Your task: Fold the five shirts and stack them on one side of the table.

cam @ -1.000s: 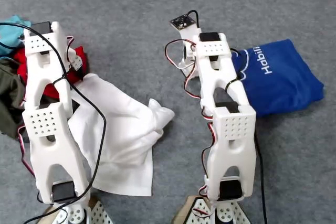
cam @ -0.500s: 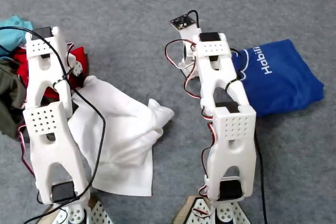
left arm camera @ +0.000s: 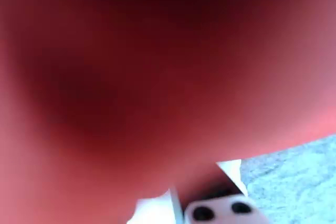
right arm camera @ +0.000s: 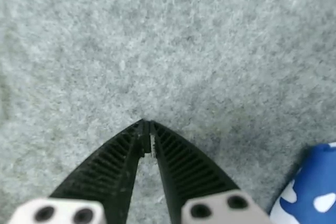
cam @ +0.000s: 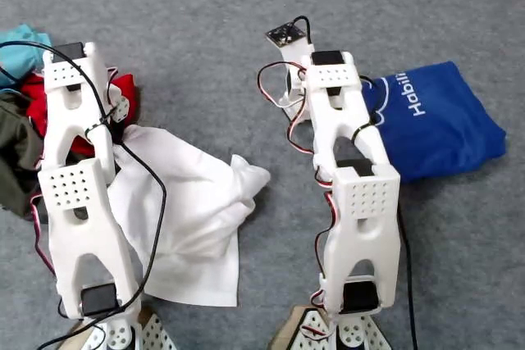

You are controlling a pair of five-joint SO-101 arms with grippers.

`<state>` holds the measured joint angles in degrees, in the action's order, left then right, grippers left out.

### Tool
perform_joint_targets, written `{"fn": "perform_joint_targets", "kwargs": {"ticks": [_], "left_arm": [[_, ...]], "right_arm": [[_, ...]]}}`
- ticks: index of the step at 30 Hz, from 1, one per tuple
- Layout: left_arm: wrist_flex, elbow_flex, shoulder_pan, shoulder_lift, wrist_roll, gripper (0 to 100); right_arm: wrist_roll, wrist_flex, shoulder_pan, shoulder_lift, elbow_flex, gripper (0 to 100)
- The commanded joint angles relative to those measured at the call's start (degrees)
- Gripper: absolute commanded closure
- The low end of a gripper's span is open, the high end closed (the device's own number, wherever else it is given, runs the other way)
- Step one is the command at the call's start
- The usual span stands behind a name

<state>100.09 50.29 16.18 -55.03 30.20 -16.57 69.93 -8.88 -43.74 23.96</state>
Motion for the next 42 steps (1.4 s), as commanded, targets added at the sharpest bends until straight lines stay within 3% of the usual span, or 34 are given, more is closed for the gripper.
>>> {"fn": "perform_joint_targets", "kwargs": {"ticks": [1,10,17,21,28,35,39,42], "left_arm": [[0.7,2.37,-2.64,2.95,-0.44,98],[0.79,2.29,-5.36,23.96,-5.36,98],[0.79,-10.29,-5.19,42.51,-13.1,98],[0.79,-16.44,-4.92,52.79,-21.19,98],[0.79,-27.52,-4.04,66.77,-41.76,98],[0.7,-43.16,-3.16,72.04,-43.08,98],[0.7,-44.84,-2.55,72.75,-43.08,98],[0.7,-44.4,-1.05,73.19,-43.08,98]], "right_arm": [[0.44,-1.58,0.84,0.22,2.68,98.6],[0.18,-1.67,0.84,0.13,3.38,98.6],[-0.35,4.13,-1.8,0.48,8.4,98.6],[-2.11,15.38,-6.11,0.22,16.84,98.6],[-5.71,27.08,-14.73,0.13,27.82,98.6],[-7.3,30.33,-22.29,-1.63,28.26,97.0],[-6.95,29.98,-25.19,-5.58,28.62,87.5],[-5.27,28.4,-26.15,-8.84,28.62,86.9]]}}
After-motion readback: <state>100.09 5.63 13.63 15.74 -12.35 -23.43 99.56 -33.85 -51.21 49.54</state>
